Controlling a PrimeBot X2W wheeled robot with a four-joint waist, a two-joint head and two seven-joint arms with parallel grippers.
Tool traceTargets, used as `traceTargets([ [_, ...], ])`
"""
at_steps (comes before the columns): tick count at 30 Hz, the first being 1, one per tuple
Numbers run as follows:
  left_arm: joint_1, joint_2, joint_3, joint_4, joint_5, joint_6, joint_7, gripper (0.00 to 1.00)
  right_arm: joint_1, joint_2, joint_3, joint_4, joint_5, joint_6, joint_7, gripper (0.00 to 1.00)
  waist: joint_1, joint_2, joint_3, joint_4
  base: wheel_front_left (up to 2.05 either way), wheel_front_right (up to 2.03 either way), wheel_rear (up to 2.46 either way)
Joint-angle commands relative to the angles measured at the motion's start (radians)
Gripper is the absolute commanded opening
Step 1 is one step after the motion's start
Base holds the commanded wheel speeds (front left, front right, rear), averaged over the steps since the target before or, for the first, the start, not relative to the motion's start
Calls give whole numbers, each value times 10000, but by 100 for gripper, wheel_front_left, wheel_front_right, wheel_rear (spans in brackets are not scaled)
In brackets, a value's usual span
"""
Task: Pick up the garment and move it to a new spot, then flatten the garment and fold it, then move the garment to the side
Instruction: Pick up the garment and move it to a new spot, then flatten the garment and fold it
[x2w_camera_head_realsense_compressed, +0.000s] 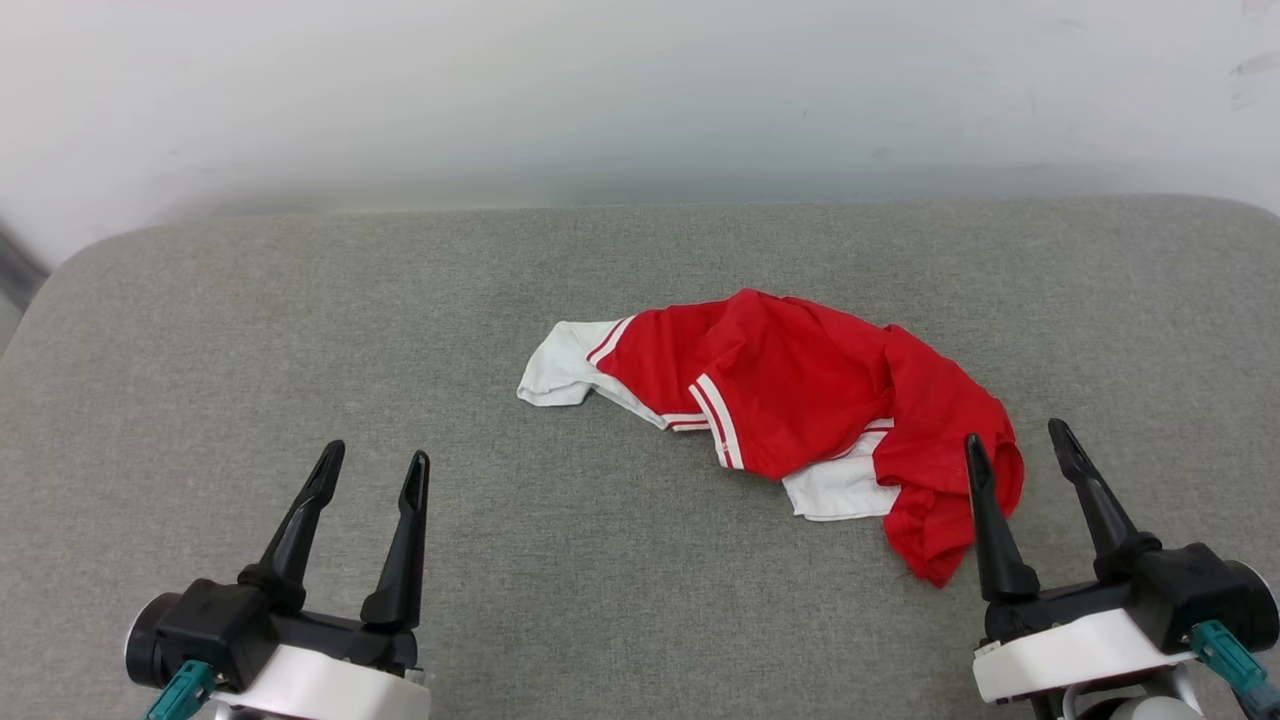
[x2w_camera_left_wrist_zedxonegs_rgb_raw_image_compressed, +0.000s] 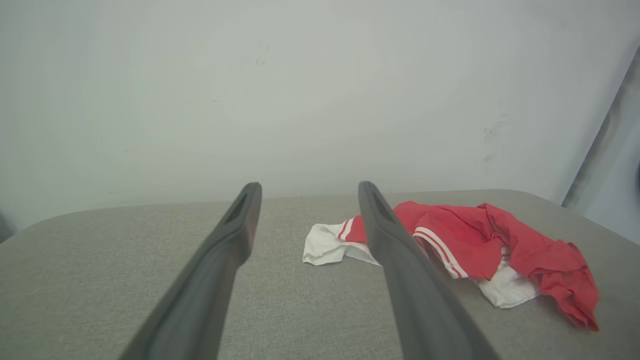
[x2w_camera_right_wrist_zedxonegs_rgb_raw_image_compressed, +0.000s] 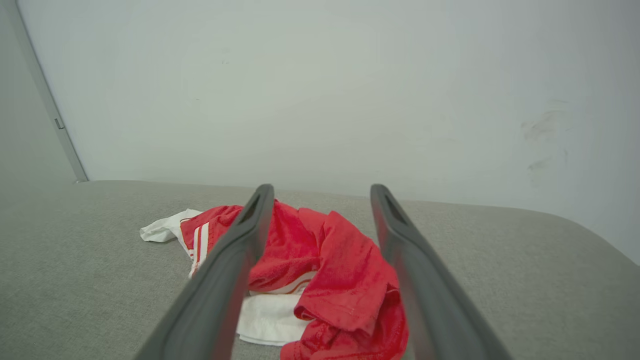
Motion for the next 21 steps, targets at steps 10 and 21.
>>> traceTargets([
  [10,-130,-42,-120,-216,83,-25,-26,100,-30,30,-51,323,-450,-5,1736,100,0,0,352,-150,0,0,0],
  [21,-669,-132,-467,-338,-95,-28,-26,100,-631,-504,158,-1535,483,-7,9444,100,0,0,1223,3,0,0,0],
])
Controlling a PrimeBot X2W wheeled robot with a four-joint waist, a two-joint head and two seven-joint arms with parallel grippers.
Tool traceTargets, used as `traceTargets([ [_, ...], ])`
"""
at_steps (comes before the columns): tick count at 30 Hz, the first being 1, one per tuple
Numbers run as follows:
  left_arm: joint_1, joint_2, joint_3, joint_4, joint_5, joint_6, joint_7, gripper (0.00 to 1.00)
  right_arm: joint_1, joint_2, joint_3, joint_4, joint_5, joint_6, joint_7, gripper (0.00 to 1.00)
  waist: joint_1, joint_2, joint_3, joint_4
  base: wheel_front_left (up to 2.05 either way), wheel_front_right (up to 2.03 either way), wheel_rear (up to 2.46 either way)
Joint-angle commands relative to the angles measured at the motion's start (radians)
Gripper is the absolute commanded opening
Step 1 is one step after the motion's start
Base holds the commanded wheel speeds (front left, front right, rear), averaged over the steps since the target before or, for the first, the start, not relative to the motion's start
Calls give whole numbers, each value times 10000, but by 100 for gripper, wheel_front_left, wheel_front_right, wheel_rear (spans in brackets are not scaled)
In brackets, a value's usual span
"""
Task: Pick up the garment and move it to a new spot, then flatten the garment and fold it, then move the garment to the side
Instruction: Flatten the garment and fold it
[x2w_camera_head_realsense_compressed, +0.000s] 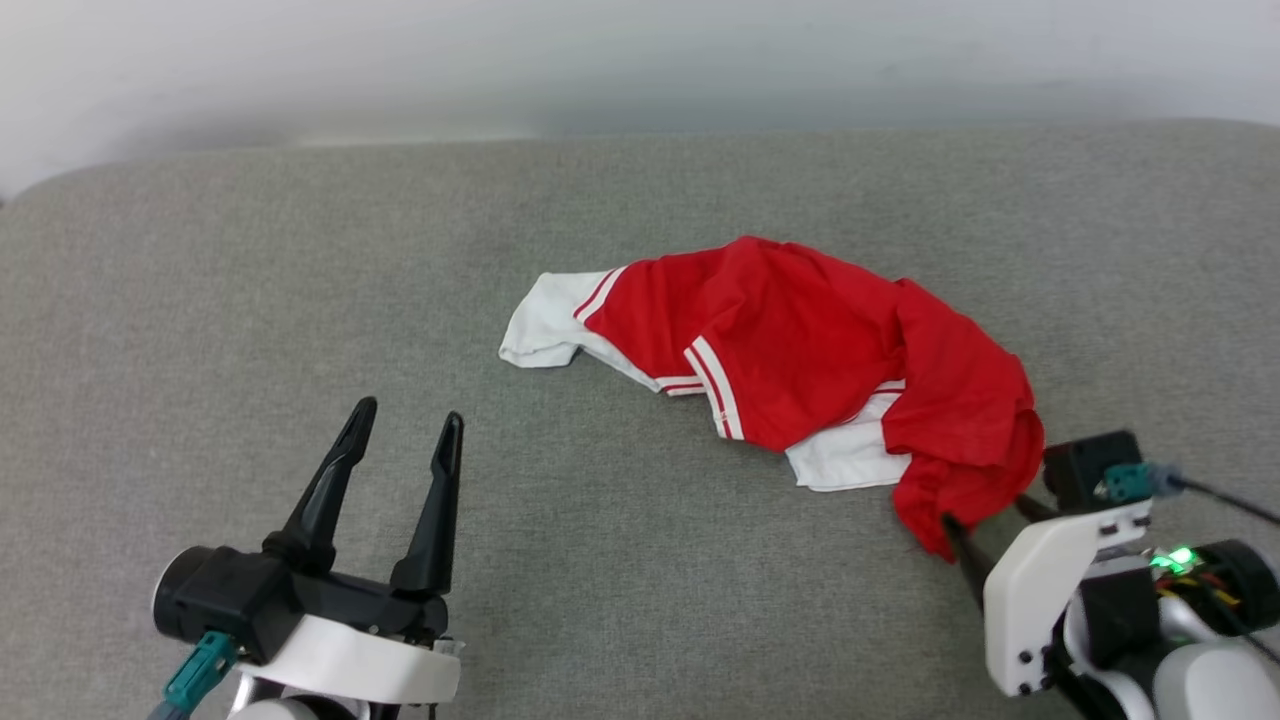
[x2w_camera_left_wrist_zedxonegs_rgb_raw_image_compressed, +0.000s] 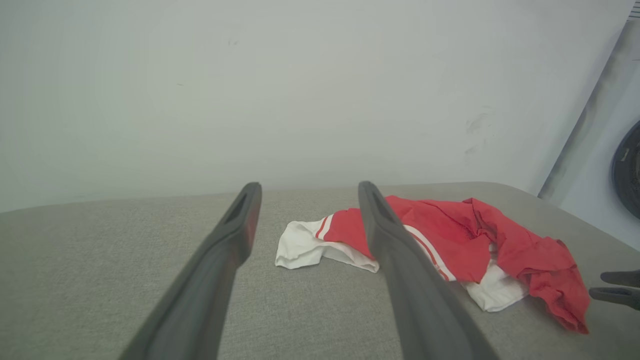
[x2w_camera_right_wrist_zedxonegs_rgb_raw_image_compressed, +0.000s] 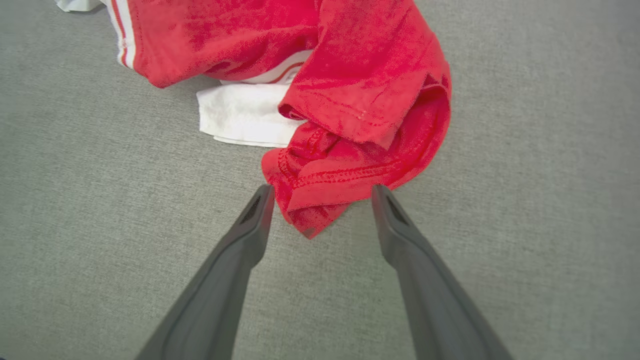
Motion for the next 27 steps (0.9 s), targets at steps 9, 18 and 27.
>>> traceTargets([
  [9,-626,-2,-267,39,-101,-15,-26,100,-699,-593,-131,-191,216,-5,2313,100,0,0,895,775,0,0,0],
  [18,-876,21,-388,126,-129,-15,-27,100,-751,-824,-256,819,-41,-7,2376,100,0,0,1352,1216,0,0,0],
  [27,-849,55,-576,315,-12,-16,-27,100,-574,-1291,-998,1443,-140,-13,1946,0,0,0,1161,1217,0,0,0],
])
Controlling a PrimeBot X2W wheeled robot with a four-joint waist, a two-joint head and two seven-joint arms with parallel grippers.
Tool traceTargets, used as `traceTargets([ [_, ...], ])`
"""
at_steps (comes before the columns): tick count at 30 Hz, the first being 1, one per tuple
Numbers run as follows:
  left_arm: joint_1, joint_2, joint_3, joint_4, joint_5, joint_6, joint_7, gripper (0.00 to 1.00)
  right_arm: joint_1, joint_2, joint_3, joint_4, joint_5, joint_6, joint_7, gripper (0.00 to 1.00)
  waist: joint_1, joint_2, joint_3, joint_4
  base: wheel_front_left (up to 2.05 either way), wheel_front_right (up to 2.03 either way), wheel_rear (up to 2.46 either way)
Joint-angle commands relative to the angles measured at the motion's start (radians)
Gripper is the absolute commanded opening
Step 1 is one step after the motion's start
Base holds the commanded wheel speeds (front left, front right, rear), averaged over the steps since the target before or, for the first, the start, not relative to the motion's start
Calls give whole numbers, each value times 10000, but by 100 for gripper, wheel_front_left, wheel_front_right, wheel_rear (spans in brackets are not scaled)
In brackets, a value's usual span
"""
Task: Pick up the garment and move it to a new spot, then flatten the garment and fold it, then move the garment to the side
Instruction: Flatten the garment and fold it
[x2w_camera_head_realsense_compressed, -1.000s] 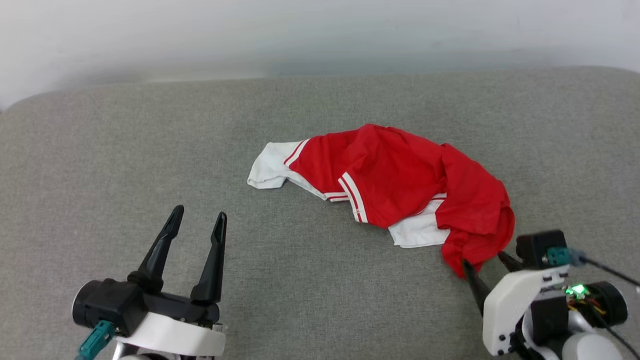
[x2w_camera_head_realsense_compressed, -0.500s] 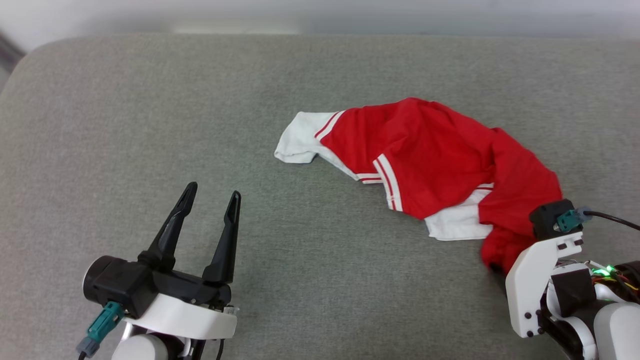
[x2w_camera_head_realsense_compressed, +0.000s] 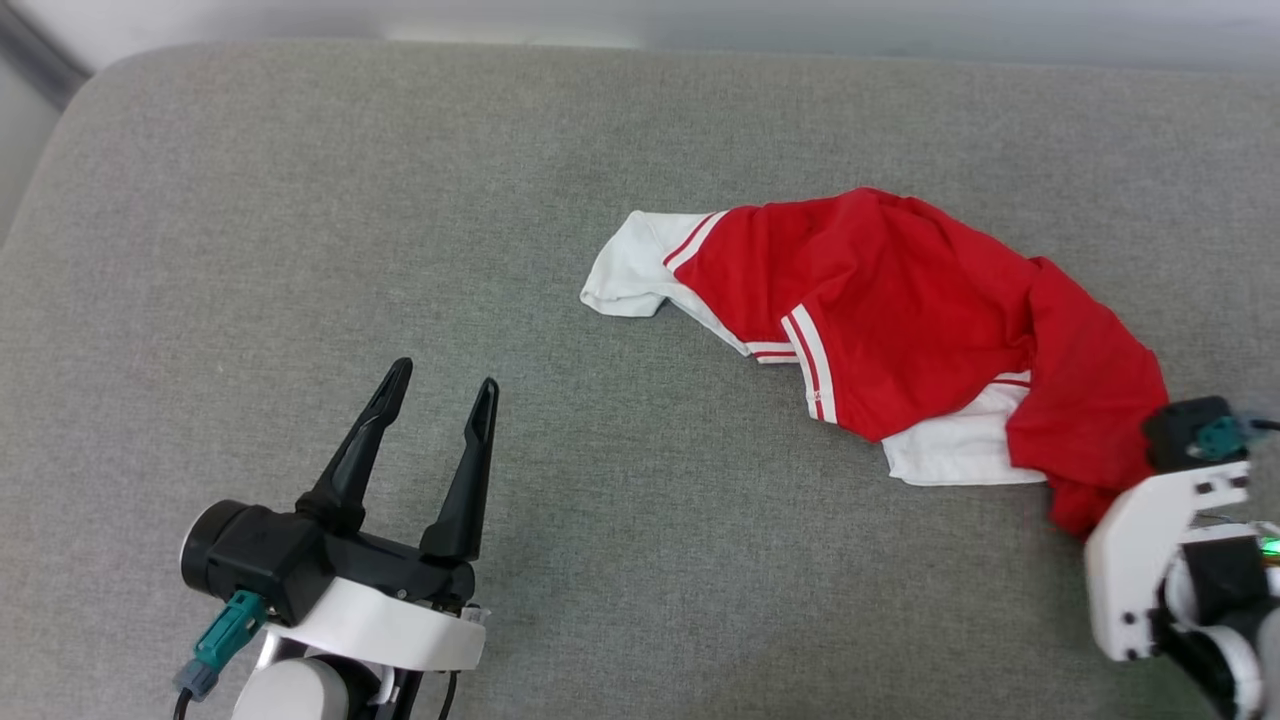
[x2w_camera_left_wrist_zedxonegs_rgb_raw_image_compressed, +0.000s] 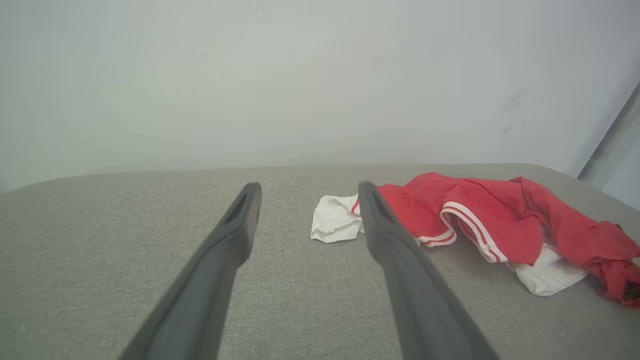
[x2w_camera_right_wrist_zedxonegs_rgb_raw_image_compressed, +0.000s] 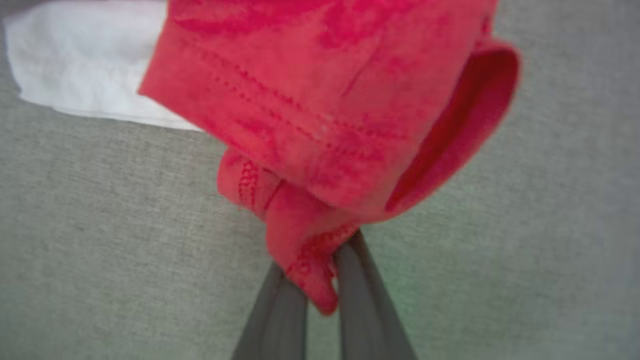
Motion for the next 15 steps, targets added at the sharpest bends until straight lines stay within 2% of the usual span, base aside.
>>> traceTargets([
  [1,8,-46,-21,10,-27,-16,-27,100,234,-249,-161,158,-105,-21,133,0,-1,0,-71,-27,0,0,0],
  [4,7,-105,-102,-1,-26,-16,-27,100,95,-843,-538,-177,-218,-19,147,0,-1,0,-190,-25,0,0,0],
  [8,-98,-99,-216,-75,-51,-16,-27,100,-801,-1963,-1098,-412,-257,-16,279,0,-1,0,-151,117,0,0,0],
  [11,-158,-67,-286,-132,-82,-16,-27,100,-1776,-2781,-1305,-125,-293,-16,370,0,-1,0,26,321,0,0,0],
  [15,-353,-67,-410,-140,-142,-16,-27,100,-3517,-3373,-1236,577,-189,-16,296,0,-1,0,340,729,0,0,0],
])
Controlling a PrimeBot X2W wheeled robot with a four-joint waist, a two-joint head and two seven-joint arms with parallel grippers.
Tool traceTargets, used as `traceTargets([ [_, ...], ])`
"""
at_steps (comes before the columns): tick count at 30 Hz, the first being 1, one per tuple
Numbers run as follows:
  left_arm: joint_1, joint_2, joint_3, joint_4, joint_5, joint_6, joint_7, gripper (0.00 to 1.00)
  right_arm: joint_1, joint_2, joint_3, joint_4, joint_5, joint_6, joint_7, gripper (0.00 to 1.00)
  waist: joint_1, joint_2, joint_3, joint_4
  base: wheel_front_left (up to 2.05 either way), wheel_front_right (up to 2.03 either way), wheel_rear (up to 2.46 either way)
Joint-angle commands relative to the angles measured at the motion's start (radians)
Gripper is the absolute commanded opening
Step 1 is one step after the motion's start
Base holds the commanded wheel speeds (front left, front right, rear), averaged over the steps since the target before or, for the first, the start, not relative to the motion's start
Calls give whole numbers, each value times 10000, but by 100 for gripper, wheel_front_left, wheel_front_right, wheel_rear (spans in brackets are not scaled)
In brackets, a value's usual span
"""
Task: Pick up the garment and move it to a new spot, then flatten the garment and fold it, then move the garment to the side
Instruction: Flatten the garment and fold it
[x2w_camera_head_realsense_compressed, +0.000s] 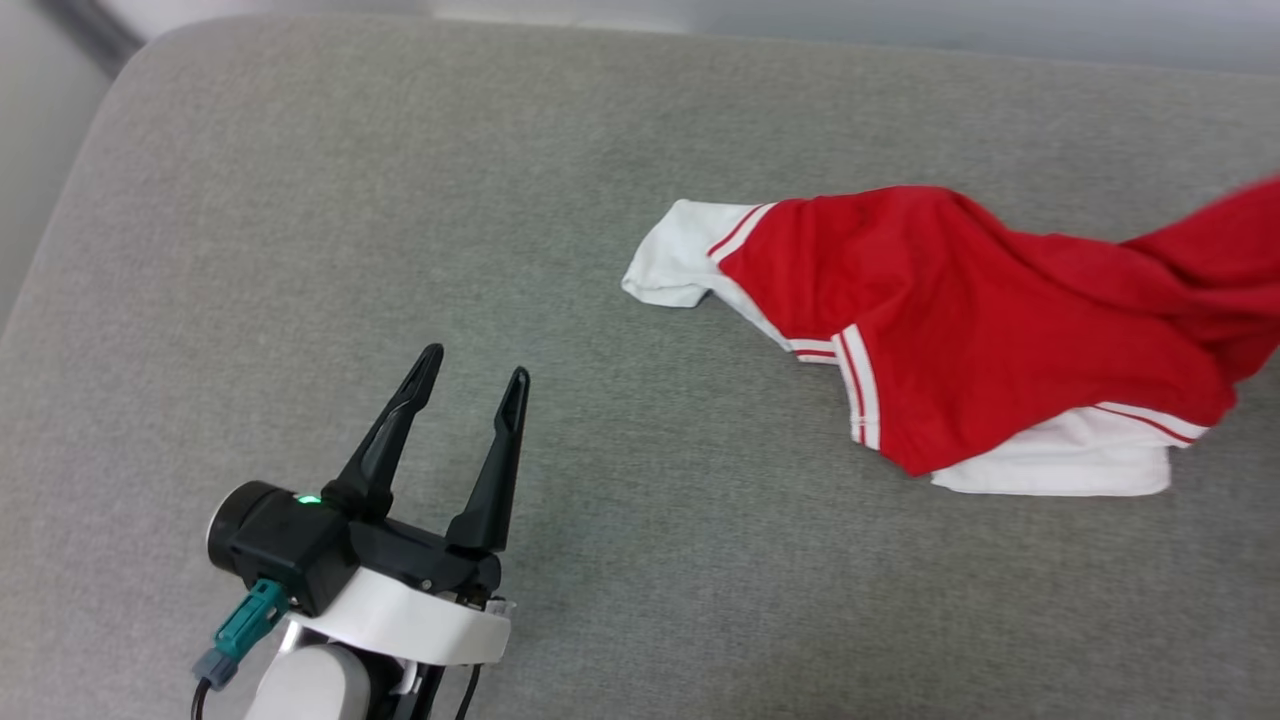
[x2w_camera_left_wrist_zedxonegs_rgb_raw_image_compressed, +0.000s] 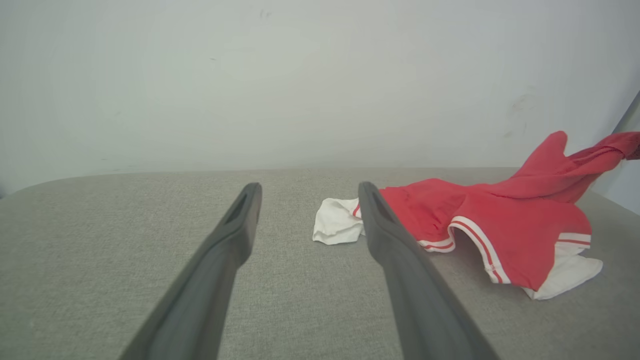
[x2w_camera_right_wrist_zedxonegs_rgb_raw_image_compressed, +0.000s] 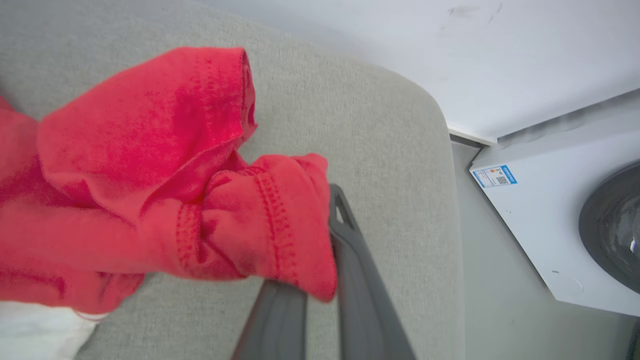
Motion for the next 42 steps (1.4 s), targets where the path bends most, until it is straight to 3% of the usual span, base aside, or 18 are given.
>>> traceTargets([
  [1,-143,-36,-41,-37,-27,-16,-27,100,-374,-71,67,148,-28,-10,-90,0,-1,0,235,275,0,0,0],
  [7,-351,-182,-157,66,-110,-16,-27,100,-2829,225,649,1635,-612,-9,-668,0,-1,0,737,911,0,0,0],
  [13,-563,-382,-261,191,-172,-16,-27,100,-4225,879,1049,3259,-1300,-9,-1401,0,-1,0,974,1344,0,0,0],
  [14,-597,-404,-269,213,-175,-16,-27,100,-4266,928,1116,3553,-1426,-9,-1493,35,-1,0,976,1375,0,0,0],
  [15,-673,-452,-282,269,-155,-16,-27,100,-4500,1113,1047,4339,-1686,-9,-1784,100,-1,0,923,1423,0,0,0],
  [22,-506,-367,-24,300,-115,-16,-27,100,-4603,1530,1154,5431,-1553,-9,-2701,100,-1,0,456,1080,0,0,0],
  [29,-270,-214,309,218,-63,-16,-27,100,-4117,2032,1206,5325,-740,-9,-4437,100,-1,0,-472,371,0,0,0],
  [35,10,-22,724,88,-117,-16,-27,100,-3078,2154,1722,4104,356,-9,-6510,100,-1,0,-1179,-381,0,0,0],
  [42,224,111,1226,-132,-81,-16,-27,100,-1067,2321,1906,1777,1437,-9,-8053,100,-1,0,-1623,-1107,0,0,0],
])
